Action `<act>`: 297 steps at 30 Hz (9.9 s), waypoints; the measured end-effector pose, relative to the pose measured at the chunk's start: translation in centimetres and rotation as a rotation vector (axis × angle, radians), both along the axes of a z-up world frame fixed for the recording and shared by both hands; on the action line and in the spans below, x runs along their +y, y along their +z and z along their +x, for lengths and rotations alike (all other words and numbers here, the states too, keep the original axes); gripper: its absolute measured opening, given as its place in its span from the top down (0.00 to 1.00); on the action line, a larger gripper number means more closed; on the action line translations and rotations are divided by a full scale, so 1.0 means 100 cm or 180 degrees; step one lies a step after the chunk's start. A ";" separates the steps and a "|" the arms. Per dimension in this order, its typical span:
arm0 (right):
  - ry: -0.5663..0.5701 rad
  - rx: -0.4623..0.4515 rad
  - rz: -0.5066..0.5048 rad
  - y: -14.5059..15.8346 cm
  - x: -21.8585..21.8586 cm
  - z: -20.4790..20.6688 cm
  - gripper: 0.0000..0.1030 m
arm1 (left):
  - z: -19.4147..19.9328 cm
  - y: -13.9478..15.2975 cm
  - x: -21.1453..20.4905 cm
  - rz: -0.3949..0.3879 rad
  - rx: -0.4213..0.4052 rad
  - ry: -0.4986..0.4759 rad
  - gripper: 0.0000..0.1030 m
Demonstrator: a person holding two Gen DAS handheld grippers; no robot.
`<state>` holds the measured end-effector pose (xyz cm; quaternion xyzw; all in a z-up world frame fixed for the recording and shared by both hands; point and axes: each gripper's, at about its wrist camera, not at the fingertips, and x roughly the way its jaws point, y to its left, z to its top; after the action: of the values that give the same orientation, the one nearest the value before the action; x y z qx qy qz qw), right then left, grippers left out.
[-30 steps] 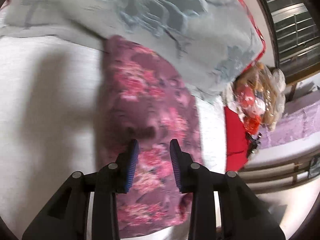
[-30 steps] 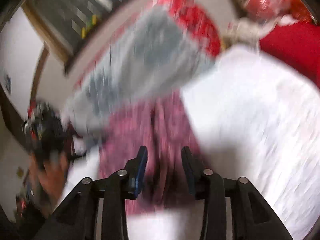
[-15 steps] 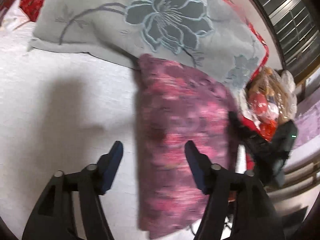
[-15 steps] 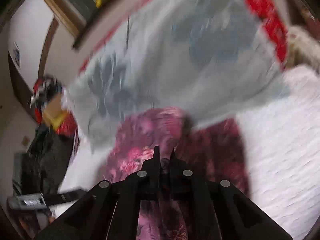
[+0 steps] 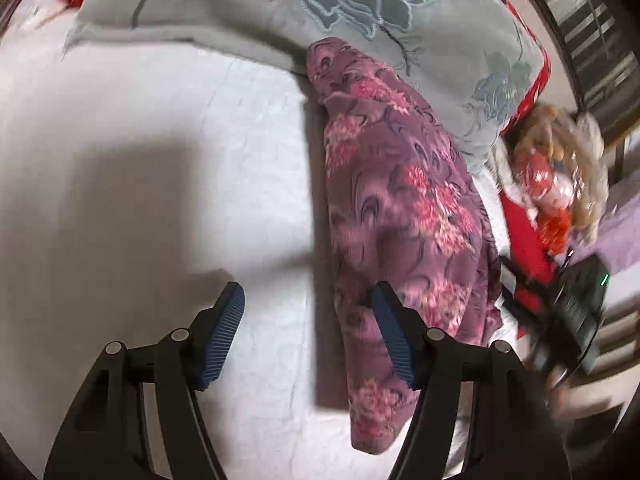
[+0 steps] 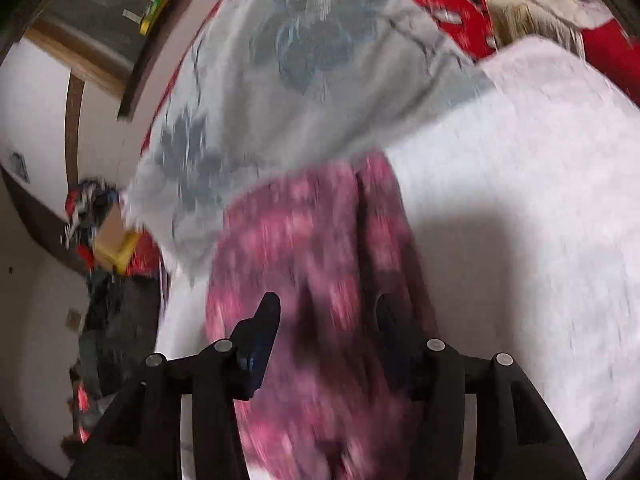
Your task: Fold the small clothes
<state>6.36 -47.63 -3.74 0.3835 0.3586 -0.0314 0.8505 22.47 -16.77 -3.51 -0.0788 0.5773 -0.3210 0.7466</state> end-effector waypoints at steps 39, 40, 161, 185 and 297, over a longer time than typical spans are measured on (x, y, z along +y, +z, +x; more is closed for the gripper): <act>-0.0405 -0.0121 -0.0837 0.022 -0.017 0.111 0.96 | 0.078 0.021 -0.074 -0.0026 -0.0391 0.0008 0.25; -0.0515 -0.0103 -0.0790 0.017 -0.024 0.107 0.96 | 0.081 0.017 -0.084 0.0155 -0.0483 0.0009 0.20; -0.0349 0.0333 -0.0604 -0.012 -0.043 0.089 0.82 | 0.065 0.009 -0.077 0.0410 0.0136 0.0105 0.07; 0.0250 -0.0055 -0.0535 0.009 0.018 0.030 0.80 | 0.012 0.021 -0.041 -0.0073 0.0206 0.0066 0.80; 0.0061 0.0634 -0.2180 0.051 0.201 -0.199 0.01 | -0.235 0.036 0.115 0.1309 -0.1542 0.0133 0.17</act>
<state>-13.51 -27.49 1.41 0.0678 0.4119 -0.1790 0.8909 -0.98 -5.30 0.06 0.1408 0.4337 -0.1915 0.8691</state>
